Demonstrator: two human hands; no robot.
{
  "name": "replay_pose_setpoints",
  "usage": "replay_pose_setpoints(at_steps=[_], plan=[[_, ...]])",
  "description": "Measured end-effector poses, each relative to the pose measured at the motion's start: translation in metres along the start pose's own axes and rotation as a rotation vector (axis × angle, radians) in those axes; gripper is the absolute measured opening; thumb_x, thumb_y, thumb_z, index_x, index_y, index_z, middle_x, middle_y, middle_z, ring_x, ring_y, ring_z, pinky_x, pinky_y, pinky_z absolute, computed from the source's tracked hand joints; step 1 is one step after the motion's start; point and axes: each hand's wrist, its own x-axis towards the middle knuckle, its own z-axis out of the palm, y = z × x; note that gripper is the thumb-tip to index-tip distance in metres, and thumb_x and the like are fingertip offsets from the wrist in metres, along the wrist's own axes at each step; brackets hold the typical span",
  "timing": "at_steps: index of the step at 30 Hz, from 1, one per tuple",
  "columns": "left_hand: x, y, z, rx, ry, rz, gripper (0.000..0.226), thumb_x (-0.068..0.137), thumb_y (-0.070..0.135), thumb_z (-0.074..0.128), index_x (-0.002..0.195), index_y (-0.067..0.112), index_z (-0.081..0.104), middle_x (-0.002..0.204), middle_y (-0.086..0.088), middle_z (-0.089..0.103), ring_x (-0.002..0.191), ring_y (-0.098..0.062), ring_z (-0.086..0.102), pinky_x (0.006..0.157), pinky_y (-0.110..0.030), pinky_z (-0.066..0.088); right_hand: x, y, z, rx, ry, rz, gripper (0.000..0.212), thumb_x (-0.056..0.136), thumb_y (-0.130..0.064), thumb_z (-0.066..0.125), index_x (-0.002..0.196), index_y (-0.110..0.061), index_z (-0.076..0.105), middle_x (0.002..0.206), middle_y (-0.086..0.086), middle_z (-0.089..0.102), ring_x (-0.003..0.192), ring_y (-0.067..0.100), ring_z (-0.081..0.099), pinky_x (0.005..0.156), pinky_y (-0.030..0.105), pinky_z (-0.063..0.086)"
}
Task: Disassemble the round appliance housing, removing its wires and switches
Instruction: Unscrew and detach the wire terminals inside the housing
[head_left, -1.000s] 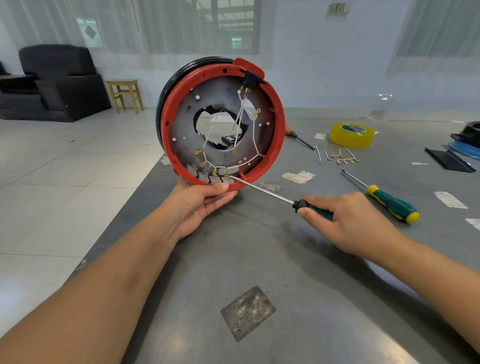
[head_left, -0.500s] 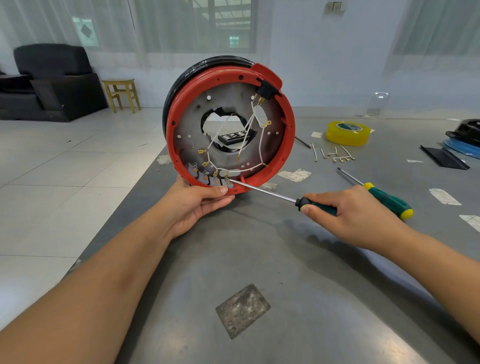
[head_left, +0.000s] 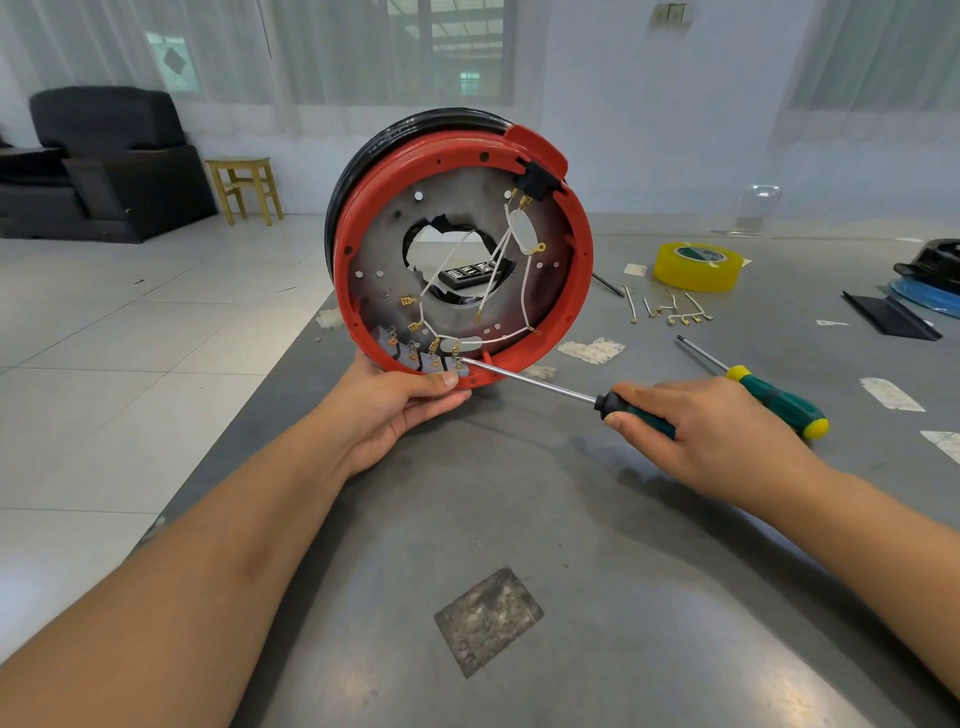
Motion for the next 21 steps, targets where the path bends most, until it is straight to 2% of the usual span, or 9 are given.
replay_pose_setpoints(at_steps=[5, 9, 21], plan=[[0.0007, 0.0005, 0.0, -0.037, 0.001, -0.004, 0.065, 0.083, -0.018, 0.073, 0.142, 0.002, 0.053, 0.116, -0.021, 0.077, 0.105, -0.036, 0.077, 0.074, -0.034, 0.065, -0.0002, 0.0005, -0.0001, -0.098, 0.025, -0.061, 0.059, 0.098, -0.058, 0.027, 0.12, -0.02, 0.067, 0.078, -0.003, 0.065, 0.061, 0.02, 0.059, 0.053, 0.04, 0.055], [0.0002, 0.0006, 0.0006, -0.034, 0.01, -0.005, 0.062, 0.084, -0.017, 0.073, 0.14, 0.001, 0.055, 0.113, -0.022, 0.077, 0.103, -0.036, 0.077, 0.073, -0.033, 0.065, -0.001, 0.0026, 0.0029, -0.171, 0.092, -0.113, 0.051, 0.1, -0.052, 0.033, 0.116, -0.017, 0.068, 0.074, -0.002, 0.063, 0.055, 0.023, 0.058, 0.045, 0.039, 0.052], [-0.0009, 0.0016, 0.0023, -0.025, 0.027, -0.001, 0.056, 0.085, -0.018, 0.072, 0.136, 0.001, 0.06, 0.11, -0.021, 0.078, 0.101, -0.034, 0.078, 0.072, -0.032, 0.065, -0.0014, 0.0022, 0.0053, -0.276, 0.124, -0.135, 0.044, 0.102, -0.047, 0.039, 0.115, -0.015, 0.067, 0.077, 0.001, 0.064, 0.054, 0.025, 0.058, 0.04, 0.036, 0.049]])
